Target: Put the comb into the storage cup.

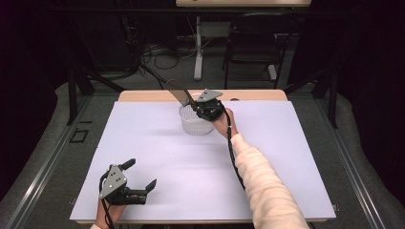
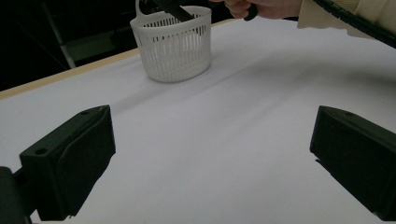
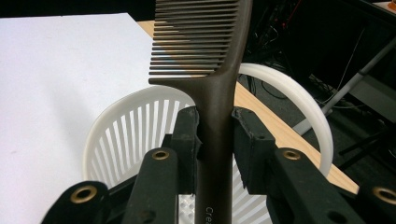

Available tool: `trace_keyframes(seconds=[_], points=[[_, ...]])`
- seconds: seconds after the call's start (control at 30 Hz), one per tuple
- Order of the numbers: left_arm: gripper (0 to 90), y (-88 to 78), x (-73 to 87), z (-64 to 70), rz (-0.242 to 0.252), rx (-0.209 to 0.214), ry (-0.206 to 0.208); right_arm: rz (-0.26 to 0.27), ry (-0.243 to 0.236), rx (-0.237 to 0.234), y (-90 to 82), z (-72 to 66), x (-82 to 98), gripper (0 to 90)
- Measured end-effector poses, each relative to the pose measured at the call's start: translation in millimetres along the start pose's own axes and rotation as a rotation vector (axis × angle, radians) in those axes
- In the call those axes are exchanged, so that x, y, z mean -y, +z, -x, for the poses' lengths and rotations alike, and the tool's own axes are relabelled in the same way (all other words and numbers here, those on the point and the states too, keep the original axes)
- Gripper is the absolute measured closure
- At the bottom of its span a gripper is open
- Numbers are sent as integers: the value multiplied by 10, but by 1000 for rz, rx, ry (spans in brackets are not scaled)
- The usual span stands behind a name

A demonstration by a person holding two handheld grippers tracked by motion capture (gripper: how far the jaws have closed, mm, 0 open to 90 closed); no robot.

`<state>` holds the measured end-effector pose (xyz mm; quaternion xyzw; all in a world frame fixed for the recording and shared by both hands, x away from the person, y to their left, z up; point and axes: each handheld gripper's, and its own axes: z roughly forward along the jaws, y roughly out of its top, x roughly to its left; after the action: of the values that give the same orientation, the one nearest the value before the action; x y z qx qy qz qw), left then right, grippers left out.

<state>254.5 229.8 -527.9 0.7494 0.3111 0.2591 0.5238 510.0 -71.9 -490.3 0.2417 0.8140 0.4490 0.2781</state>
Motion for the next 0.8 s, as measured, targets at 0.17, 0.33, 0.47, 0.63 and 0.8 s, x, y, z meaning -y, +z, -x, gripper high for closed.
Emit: trace_keyframes(seconds=[0.17, 0.33, 0.47, 0.63, 0.8], points=[[3, 0, -1, 2, 1, 0, 0, -13, 0, -2, 9, -3, 5, 714], [3, 0, -1, 2, 1, 0, 0, -19, -2, -3, 14, -4, 7, 714], [3, -1, -1, 2, 1, 0, 0, -24, -1, -4, 19, -2, 13, 714], [3, -1, -1, 2, 2, 0, 1, -34, -2, -2, 30, -5, 18, 714], [3, -1, -1, 4, 3, -1, -1, -46, -3, 1, 42, -7, 23, 713]])
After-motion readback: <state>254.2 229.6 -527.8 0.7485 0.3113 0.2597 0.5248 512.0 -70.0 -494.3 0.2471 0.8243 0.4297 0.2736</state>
